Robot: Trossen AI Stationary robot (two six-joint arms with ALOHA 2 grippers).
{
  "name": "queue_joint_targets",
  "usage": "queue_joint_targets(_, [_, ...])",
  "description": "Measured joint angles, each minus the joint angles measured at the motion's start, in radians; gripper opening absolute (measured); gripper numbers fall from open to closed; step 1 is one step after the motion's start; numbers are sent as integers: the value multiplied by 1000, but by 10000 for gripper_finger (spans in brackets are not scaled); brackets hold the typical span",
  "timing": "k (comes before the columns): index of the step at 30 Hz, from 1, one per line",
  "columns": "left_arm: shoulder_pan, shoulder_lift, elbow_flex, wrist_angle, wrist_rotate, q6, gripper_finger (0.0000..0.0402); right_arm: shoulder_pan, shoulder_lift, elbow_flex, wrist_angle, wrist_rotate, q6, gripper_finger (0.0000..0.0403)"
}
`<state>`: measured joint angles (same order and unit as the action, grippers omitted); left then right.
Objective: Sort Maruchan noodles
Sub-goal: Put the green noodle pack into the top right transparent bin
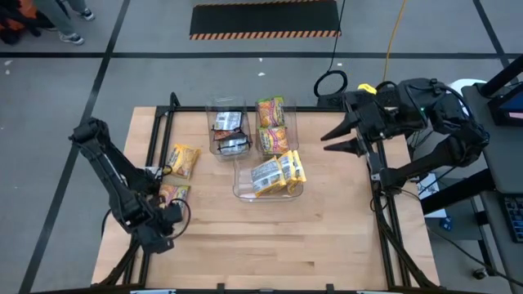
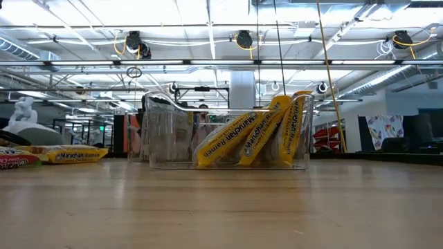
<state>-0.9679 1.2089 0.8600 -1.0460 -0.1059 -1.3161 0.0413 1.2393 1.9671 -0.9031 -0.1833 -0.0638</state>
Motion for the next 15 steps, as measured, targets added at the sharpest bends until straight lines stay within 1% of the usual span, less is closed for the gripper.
queue_joint_targets(4, [-17, 41, 0, -11, 0, 114, 85, 12, 0, 0, 0, 0, 0, 93])
queue_joint_targets(9, [-36, 142, 0, -23, 1, 202, 86, 28, 0, 0, 0, 0, 0, 93])
queue_joint_targets(15, [-42, 260, 0, -69, 1, 189, 85, 41, 0, 0, 0, 0, -1, 93])
